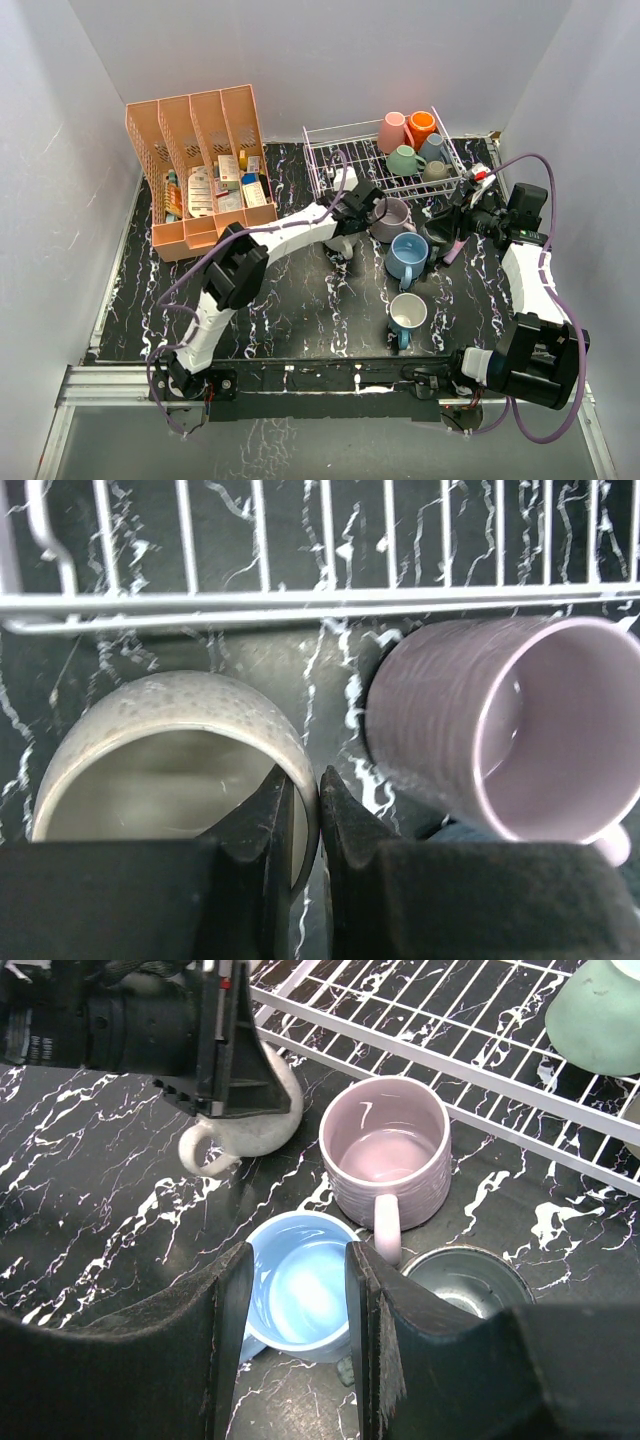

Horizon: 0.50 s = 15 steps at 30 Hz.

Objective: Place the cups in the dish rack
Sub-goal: Pick up the cup at the center of the board.

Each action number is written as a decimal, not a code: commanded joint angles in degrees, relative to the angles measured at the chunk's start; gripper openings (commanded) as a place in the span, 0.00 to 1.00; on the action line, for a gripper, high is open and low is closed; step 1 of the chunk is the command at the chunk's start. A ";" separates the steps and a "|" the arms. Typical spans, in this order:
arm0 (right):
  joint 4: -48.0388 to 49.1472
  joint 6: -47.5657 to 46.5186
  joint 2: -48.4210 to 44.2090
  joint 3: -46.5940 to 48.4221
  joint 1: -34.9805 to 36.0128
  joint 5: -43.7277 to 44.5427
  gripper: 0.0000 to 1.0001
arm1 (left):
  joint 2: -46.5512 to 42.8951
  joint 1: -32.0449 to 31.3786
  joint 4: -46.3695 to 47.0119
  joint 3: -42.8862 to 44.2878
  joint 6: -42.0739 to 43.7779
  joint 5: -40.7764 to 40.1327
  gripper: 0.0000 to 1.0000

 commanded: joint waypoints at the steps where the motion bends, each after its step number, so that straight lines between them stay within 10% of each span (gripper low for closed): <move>1: 2.42 0.23 -1.09 0.08 -0.40 -1.88 0.45 | -12.18 0.40 2.87 -6.69 -1.66 0.54 0.00; 15: 4.26 1.48 -1.09 -1.16 -0.36 -10.19 0.45 | -44.11 1.42 38.51 -45.35 -2.42 9.34 0.00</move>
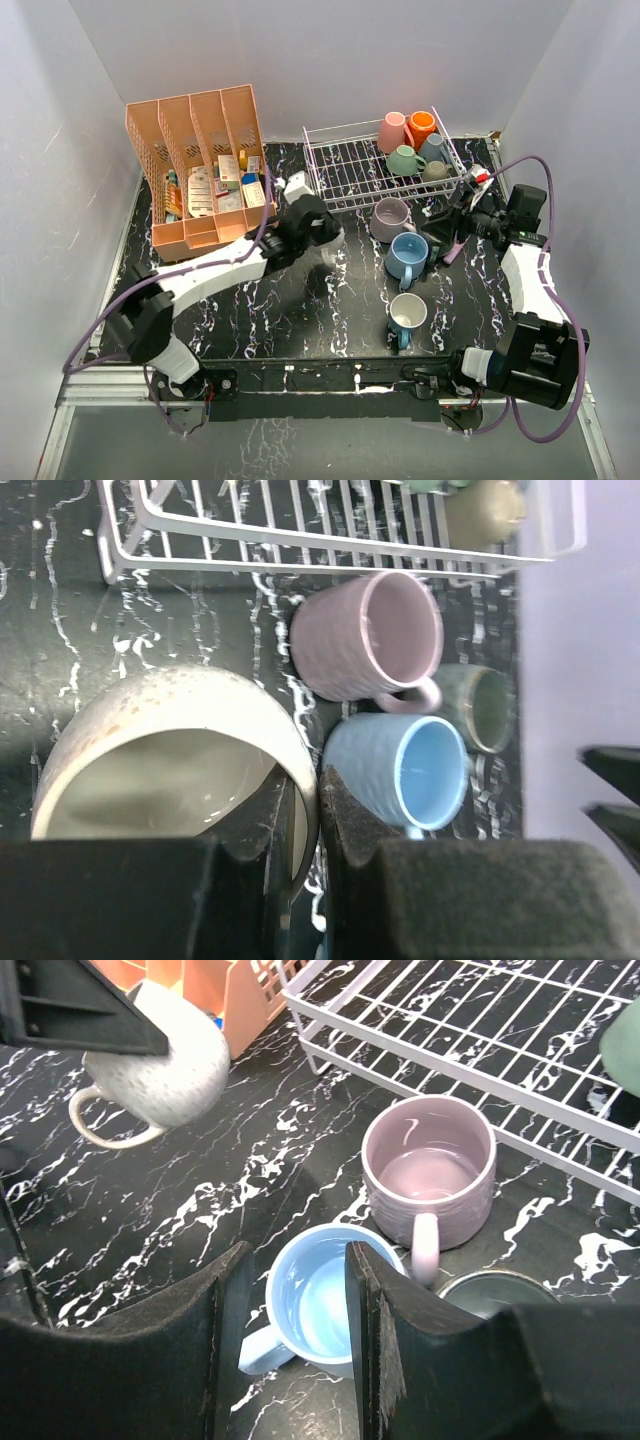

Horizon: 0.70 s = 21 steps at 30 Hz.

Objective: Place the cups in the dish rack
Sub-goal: Pick up the cup at the center of the board.

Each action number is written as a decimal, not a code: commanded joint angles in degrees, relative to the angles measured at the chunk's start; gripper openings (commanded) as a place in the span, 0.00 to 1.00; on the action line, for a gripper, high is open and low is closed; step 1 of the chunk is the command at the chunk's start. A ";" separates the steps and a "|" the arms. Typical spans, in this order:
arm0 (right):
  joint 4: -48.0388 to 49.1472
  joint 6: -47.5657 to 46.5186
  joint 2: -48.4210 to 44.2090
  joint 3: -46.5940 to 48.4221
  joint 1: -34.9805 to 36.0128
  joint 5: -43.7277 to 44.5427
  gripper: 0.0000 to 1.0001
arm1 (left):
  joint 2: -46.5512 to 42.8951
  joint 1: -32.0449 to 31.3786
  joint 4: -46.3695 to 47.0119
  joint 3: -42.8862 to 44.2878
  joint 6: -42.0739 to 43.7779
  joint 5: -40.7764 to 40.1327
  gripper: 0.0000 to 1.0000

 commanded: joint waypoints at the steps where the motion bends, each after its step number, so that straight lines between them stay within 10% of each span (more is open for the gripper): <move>1: 3.59 0.94 -1.16 -0.74 -0.37 -6.46 0.45 | -11.10 1.15 21.40 -9.96 0.93 5.41 0.00; 10: 3.15 -0.07 -1.15 -1.21 -0.33 -13.93 0.45 | -21.24 4.40 58.56 -31.09 3.38 20.54 0.00; 21: -6.29 -3.38 1.84 6.11 4.79 -13.00 0.45 | -18.99 8.88 84.29 -35.92 -3.66 30.37 0.00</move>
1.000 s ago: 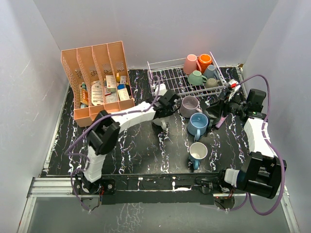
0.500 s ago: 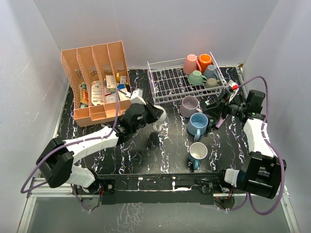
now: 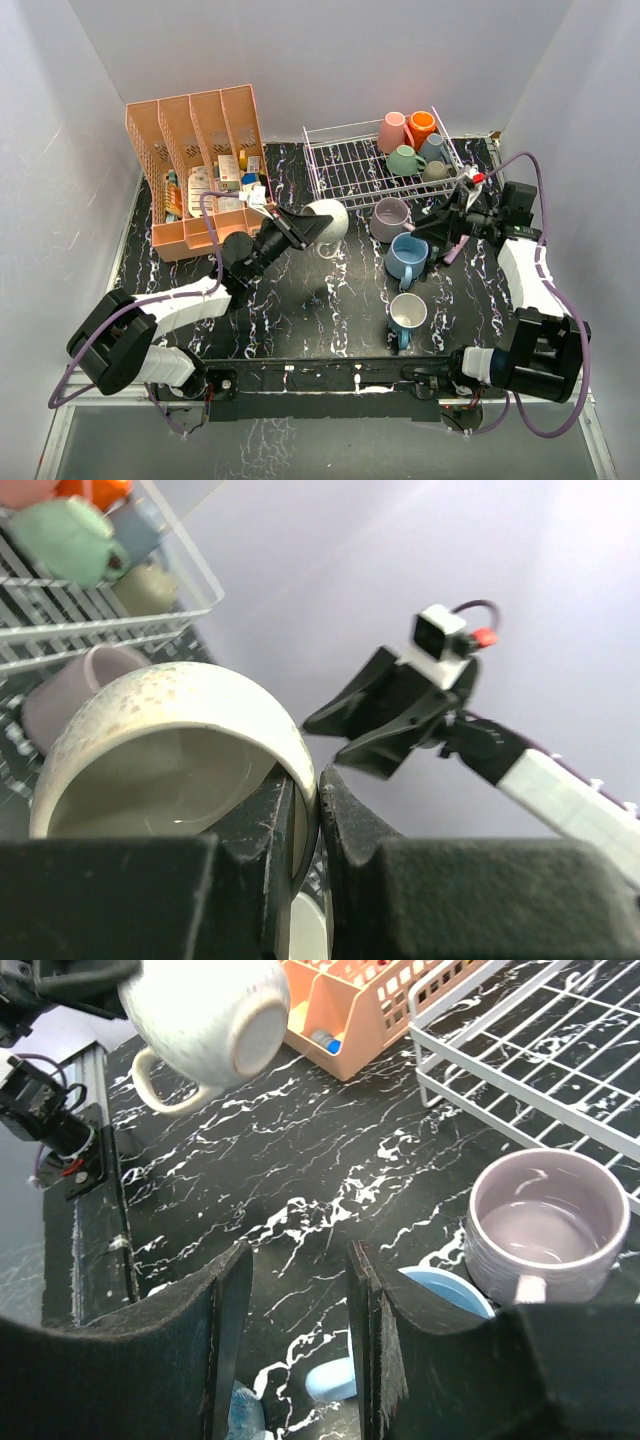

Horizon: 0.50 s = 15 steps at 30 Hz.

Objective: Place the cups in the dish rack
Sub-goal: Pick up the cup at the center of the board.

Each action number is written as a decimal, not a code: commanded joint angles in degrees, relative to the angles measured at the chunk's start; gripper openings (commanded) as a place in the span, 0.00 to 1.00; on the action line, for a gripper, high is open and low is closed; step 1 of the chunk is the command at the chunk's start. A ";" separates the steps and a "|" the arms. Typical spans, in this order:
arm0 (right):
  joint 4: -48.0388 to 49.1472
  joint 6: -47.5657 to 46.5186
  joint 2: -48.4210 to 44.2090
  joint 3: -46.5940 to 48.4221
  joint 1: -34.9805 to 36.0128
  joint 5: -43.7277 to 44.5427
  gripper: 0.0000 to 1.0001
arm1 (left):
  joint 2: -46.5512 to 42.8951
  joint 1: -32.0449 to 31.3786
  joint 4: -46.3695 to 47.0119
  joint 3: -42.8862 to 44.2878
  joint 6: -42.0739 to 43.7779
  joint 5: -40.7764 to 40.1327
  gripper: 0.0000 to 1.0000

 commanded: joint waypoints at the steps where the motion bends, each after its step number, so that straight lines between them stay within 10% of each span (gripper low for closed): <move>1: -5.07 -2.81 1.00 7.06 3.34 0.21 0.45 | -1.82 1.03 20.98 1.48 -2.19 3.95 0.00; 15: -0.68 13.74 2.51 20.62 11.53 2.70 0.45 | -1.64 1.39 29.43 8.42 -0.75 8.38 0.00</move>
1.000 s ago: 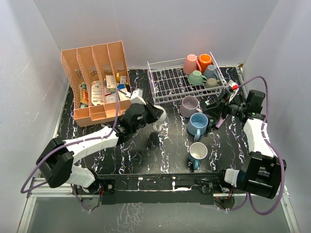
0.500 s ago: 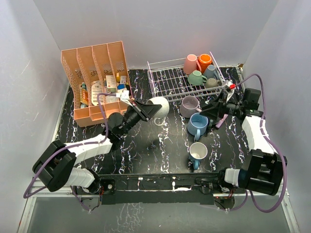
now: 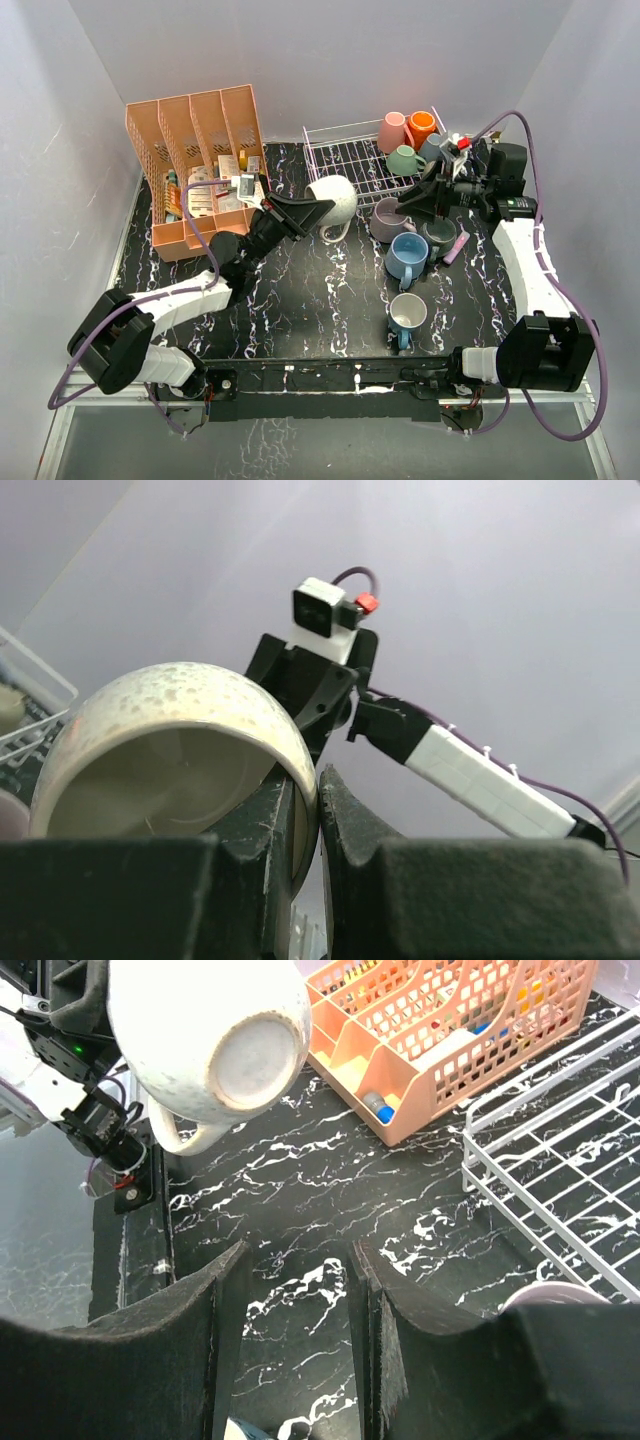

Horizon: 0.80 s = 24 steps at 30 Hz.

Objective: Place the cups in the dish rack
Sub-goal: Pick up the cup at the center of the board, then turn the cup upside down in the dish rack.

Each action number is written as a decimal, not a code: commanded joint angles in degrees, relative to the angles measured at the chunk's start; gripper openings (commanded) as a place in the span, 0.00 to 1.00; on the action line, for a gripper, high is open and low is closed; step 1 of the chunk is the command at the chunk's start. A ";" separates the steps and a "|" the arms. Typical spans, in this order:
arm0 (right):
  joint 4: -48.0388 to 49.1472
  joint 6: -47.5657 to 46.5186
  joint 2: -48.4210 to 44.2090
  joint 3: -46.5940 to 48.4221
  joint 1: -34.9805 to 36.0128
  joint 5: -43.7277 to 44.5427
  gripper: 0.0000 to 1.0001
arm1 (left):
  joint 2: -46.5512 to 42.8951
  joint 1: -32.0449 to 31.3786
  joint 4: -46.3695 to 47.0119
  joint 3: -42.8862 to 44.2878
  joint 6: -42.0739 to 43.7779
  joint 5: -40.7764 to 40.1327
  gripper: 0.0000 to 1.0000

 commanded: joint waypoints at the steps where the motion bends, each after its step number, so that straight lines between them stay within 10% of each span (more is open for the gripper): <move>1: 3.21 6.19 -0.48 4.50 1.35 0.54 0.45 | -2.10 0.44 13.98 4.82 0.84 1.39 0.00; 12: 2.37 3.38 -8.66 1.55 2.64 -1.63 0.56 | -1.98 0.56 21.79 6.21 0.67 3.91 0.00; 24: 28.03 27.25 -18.75 -13.10 11.07 4.79 0.64 | 1.51 0.53 25.91 11.10 -1.72 8.71 0.00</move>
